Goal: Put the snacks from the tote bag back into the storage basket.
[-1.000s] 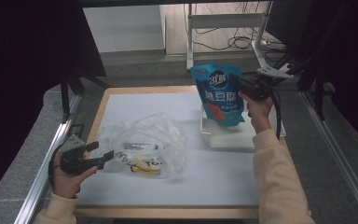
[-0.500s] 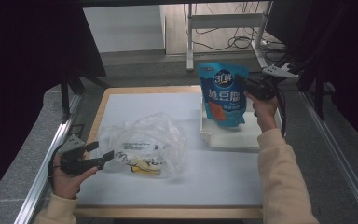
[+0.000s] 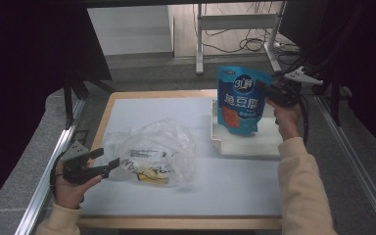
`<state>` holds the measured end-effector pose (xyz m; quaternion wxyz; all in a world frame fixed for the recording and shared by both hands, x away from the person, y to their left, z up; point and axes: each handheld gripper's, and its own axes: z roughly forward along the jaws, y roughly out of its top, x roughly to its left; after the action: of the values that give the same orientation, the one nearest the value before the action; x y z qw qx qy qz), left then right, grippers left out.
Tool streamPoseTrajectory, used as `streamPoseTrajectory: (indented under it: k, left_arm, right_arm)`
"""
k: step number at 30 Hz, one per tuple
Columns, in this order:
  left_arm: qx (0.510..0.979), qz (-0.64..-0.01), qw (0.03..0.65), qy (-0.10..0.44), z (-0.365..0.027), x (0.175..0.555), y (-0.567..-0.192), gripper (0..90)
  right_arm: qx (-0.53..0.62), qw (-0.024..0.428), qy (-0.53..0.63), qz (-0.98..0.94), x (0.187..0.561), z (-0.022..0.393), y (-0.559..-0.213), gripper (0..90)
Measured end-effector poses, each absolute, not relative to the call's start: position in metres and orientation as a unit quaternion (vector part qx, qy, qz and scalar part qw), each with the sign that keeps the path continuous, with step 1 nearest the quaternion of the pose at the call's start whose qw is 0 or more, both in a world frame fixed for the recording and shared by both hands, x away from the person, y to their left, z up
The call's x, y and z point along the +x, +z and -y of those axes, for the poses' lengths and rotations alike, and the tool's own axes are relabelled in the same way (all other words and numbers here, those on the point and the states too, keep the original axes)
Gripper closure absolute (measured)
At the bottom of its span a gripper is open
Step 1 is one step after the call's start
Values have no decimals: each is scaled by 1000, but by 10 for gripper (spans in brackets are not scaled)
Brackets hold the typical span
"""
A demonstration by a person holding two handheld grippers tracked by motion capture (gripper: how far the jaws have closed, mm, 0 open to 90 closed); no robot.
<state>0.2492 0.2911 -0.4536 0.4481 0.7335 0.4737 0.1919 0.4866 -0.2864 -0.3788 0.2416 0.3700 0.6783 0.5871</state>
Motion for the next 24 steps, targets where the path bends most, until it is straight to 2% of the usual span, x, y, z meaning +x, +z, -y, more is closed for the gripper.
streamPoseTrajectory:
  k: [15,21,24]
  left_arm:
    - [739,-464,450,188,-292,253,-454,232]
    - [742,-459,452,186,-291,255,-455,232]
    - [742,-458,452,186,-290,255,-455,232]
  right_arm:
    - [382,252,571,-681,474,287,-380,713]
    - [408,270,554,-674,466,288,-380,515]
    - [422,269,551,-668,459,290,-378,447]
